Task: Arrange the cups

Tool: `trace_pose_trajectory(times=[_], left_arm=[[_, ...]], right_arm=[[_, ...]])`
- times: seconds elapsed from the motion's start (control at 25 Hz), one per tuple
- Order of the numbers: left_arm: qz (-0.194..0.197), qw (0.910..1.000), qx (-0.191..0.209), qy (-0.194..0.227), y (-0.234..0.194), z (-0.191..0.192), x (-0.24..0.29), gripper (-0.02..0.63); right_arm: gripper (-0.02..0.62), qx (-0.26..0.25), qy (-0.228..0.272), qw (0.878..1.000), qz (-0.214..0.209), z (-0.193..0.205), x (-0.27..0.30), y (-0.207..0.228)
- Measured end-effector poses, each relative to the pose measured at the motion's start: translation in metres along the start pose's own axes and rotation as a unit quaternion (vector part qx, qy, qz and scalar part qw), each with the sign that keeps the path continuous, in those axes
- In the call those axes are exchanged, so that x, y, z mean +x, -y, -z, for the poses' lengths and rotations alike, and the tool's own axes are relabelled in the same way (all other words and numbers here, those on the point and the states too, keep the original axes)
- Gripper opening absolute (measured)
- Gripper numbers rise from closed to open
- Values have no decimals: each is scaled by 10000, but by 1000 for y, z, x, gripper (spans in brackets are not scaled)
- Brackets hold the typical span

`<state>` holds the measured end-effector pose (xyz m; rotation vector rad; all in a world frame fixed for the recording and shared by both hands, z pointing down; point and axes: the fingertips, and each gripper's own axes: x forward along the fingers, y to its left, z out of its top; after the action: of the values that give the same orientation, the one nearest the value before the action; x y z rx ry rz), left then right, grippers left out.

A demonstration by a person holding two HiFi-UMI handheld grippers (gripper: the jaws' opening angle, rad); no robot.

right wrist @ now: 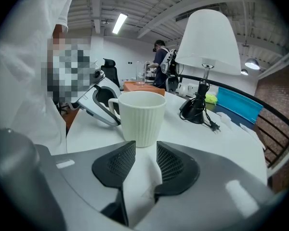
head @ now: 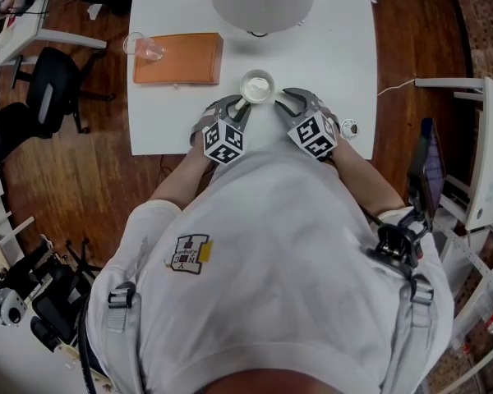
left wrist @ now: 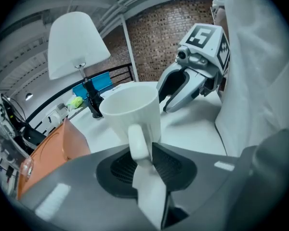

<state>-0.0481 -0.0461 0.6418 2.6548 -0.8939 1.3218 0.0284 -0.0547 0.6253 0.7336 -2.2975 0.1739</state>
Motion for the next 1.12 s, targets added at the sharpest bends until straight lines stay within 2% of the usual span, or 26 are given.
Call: trace_pose_trajectory(times=[0.16,0.28,0.36,0.48,0.64,0.76,0.84,0.92,0.96,1.04,1.12], left_arm=[[16,9989,106,-446,3,3,1,92],[55,9968,-17,-794,4,12,7,118],[6,9966,-153,-808,1,14,9,67],[-2,9968,-202,-772,-2,14,9,60],[97,9965,-64,-825,-3,15,10,57],[146,9963,210,-823,-4,13,10,65],[220,9961,315,-791,-3,9,8,126],[302,9951,374,-865,-1,5,7,140],[302,9947,393,-898,-2,3,7,136],[257,9950,371,-888,-4,3,7,59],[269,9958,280,-823,-5,2,6,55]], right_arm=[[132,15,7,10000,15,0,-1,0],[130,28,18,10000,16,-1,-2,0],[127,34,24,10000,16,-1,-2,0],[126,57,2,10000,22,2,-3,1],[124,35,22,10000,-31,1,-1,0],[187,-144,29,9995,-266,-7,5,-5],[211,-231,7,9991,-353,-12,9,-5],[225,-293,-21,9988,-385,-15,11,-3],[227,-339,-33,9986,-397,-16,12,-4],[225,-422,-39,9983,-406,-17,13,-6],[225,-437,-41,9983,-390,-18,13,-7]])
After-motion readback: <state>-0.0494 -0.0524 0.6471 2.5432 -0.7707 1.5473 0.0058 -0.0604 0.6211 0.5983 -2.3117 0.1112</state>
